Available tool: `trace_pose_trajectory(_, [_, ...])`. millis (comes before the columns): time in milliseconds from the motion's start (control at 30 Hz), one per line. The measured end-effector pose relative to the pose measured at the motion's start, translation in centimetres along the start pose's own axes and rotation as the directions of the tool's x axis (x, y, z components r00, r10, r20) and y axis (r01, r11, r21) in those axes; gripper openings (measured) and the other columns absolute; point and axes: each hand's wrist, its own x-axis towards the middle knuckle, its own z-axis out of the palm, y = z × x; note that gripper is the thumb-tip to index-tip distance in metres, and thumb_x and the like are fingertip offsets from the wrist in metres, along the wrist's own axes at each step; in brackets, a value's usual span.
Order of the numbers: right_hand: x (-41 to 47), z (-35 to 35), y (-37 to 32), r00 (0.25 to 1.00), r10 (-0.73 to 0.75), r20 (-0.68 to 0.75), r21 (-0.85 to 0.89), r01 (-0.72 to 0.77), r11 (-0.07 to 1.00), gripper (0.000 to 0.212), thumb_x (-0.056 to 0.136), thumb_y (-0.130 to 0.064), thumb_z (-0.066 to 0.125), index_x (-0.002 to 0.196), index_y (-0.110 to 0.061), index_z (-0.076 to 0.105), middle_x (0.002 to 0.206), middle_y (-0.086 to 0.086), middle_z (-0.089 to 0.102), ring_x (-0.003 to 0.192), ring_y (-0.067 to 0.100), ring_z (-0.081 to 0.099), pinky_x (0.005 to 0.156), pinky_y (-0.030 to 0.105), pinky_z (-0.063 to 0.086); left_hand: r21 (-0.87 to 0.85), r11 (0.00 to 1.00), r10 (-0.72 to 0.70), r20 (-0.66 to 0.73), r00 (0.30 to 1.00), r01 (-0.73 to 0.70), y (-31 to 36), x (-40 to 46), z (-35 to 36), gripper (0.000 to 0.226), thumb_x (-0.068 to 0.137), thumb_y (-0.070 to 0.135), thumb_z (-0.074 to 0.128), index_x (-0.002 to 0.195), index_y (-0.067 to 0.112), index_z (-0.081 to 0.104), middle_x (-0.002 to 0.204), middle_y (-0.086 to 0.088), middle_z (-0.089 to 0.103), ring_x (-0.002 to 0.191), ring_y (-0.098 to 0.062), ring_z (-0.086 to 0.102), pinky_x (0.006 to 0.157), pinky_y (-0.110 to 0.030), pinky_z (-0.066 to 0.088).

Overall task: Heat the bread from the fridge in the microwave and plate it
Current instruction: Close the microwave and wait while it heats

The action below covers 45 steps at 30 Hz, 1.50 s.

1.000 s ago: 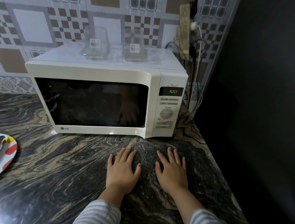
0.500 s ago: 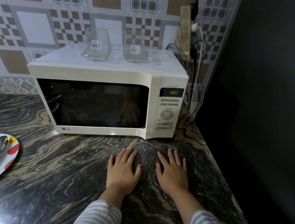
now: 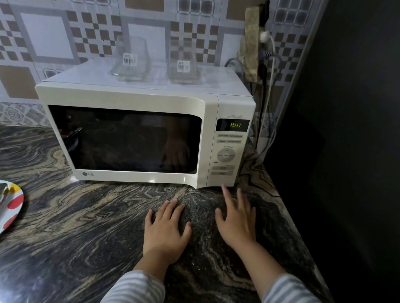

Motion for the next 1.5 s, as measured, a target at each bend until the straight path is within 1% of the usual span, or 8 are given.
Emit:
trace_pose_trajectory(100, [1.5,-0.9,-0.3,0.997,-0.007,-0.079,-0.021,0.005,1.000,0.070,0.098,-0.042,0.036,0.146,-0.047,-0.015,0.162,0.005,-0.003,0.148,0.025,0.001,0.119,0.047,0.006,0.001,1.000,-0.005,-0.001,1.000,0.005,0.0,0.0,0.0,0.069,0.084,0.061,0.014,0.149,0.037,0.021,0.160,0.014,0.010,0.147,-0.005,0.000,0.119,-0.042,0.000])
trace_pose_trajectory(267, [2.7,-0.7,-0.2,0.998,-0.032,-0.055,-0.101,0.026,0.995,0.076,0.098,-0.043,0.038,0.142,-0.048,-0.024,0.161,0.006,-0.004,0.148,0.026,-0.002,0.118,0.050,0.005,-0.008,1.000,-0.004,-0.014,1.000,0.004,0.1,-0.1,-0.1,0.076,0.079,0.063,0.006,0.148,0.037,0.022,0.159,0.015,0.011,0.147,-0.005,0.002,0.119,-0.042,-0.001])
trace_pose_trajectory(367, [3.1,-0.4,-0.2,0.998,-0.016,-0.056,-0.108,0.010,0.994,0.078,0.098,-0.044,0.038,0.140,-0.049,-0.027,0.162,0.006,-0.004,0.148,0.027,-0.002,0.118,0.051,0.005,-0.013,1.000,-0.002,-0.012,1.000,0.002,0.0,0.0,-0.1,0.067,0.086,0.061,0.017,0.149,0.037,0.022,0.159,0.014,0.011,0.147,-0.006,0.002,0.119,-0.042,-0.001])
trace_pose_trajectory(700, [3.7,-0.8,-1.9,0.994,0.010,-0.108,-0.224,-0.034,0.974,0.070,0.099,-0.040,0.035,0.148,-0.041,-0.015,0.158,0.011,0.012,0.147,0.028,0.003,0.112,0.064,-0.006,-0.026,1.000,-0.013,-0.026,1.000,0.012,0.2,0.2,-0.1,0.060,0.091,0.059,0.029,0.146,0.038,0.025,0.158,0.015,0.015,0.146,-0.006,0.006,0.118,-0.043,0.002])
trace_pose_trajectory(1067, [2.0,-2.0,-1.4,0.993,-0.006,-0.118,-0.156,-0.013,0.988,0.078,0.097,-0.042,0.039,0.144,-0.044,-0.022,0.161,0.007,-0.006,0.148,0.026,-0.003,0.115,0.060,-0.001,-0.057,0.998,-0.011,0.004,1.000,0.011,0.7,0.3,-1.2,0.064,0.092,0.057,0.031,0.150,0.032,0.019,0.160,0.012,0.013,0.148,-0.009,0.001,0.119,-0.045,0.001])
trace_pose_trajectory(1233, [2.5,-7.3,-2.7,0.967,-0.118,-0.226,-0.118,0.093,0.989,0.075,0.098,-0.039,0.041,0.149,-0.039,-0.014,0.159,0.009,-0.017,0.147,0.029,-0.010,0.118,0.054,0.001,-0.004,0.995,0.091,-0.289,0.953,-0.096,2.1,3.1,-6.9,0.069,0.090,0.056,0.034,0.150,0.026,0.021,0.160,0.008,0.014,0.147,-0.012,0.006,0.119,-0.044,0.007])
trace_pose_trajectory(1367, [3.8,-11.8,-4.7,0.908,-0.248,-0.338,-0.160,0.204,0.966,0.074,0.096,-0.036,0.044,0.151,-0.036,-0.005,0.160,0.009,-0.016,0.147,0.028,-0.011,0.118,0.052,0.001,0.065,0.984,0.176,-0.553,0.815,-0.169,4.1,5.9,-12.9,0.070,0.084,0.055,0.039,0.145,0.021,0.033,0.156,0.001,0.027,0.144,-0.020,0.020,0.115,-0.048,0.016])
trace_pose_trajectory(1500, [5.5,-14.9,-6.7,0.853,-0.319,-0.413,-0.193,0.260,0.946,0.068,0.095,-0.030,0.047,0.153,-0.026,0.011,0.159,0.015,0.004,0.148,0.031,-0.002,0.119,0.048,0.001,0.128,0.978,0.208,-0.526,0.824,-0.165,5.6,8.6,-17.5,0.076,0.090,0.058,0.042,0.151,0.020,0.016,0.160,0.001,0.011,0.148,-0.019,0.003,0.117,-0.046,0.005])
